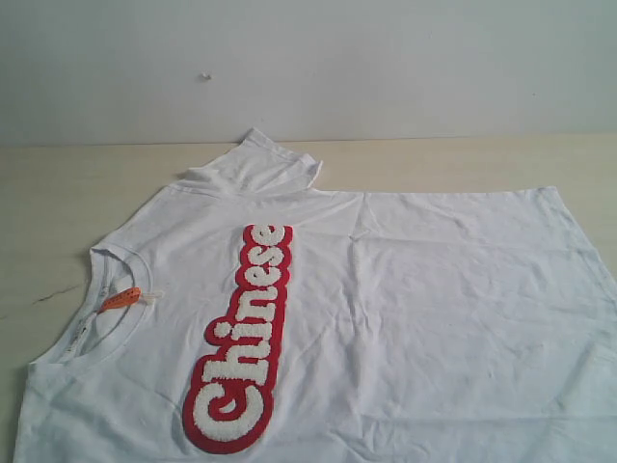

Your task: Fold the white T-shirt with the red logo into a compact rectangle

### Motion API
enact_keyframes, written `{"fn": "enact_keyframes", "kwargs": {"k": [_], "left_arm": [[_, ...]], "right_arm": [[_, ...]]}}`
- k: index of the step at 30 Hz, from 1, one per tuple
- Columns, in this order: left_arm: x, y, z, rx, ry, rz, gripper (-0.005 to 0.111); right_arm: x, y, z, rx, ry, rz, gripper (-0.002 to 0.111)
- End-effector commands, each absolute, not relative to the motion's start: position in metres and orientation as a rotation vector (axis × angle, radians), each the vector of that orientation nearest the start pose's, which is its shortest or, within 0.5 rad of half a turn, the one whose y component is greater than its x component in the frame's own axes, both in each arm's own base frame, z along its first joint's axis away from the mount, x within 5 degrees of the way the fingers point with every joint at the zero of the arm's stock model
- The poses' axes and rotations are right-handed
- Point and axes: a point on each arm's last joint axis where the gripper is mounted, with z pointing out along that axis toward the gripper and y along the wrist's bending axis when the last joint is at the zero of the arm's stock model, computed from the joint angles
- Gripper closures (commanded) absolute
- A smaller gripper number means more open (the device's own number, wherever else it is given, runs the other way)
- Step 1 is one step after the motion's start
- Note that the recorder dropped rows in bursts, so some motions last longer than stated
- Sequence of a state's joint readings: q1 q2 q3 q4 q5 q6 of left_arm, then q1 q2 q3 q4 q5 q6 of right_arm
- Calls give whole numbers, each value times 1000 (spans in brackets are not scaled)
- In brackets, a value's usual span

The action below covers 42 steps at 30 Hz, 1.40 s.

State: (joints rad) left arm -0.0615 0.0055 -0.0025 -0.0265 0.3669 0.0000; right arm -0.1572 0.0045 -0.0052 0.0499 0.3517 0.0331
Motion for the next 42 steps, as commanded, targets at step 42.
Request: {"fn": "enact_keyframes", "kwargs": {"k": [42], "left_arm": [[54, -3, 227, -362, 1303, -549, 107]], "right_arm": [[54, -10, 223, 422, 1318, 231, 108]]}}
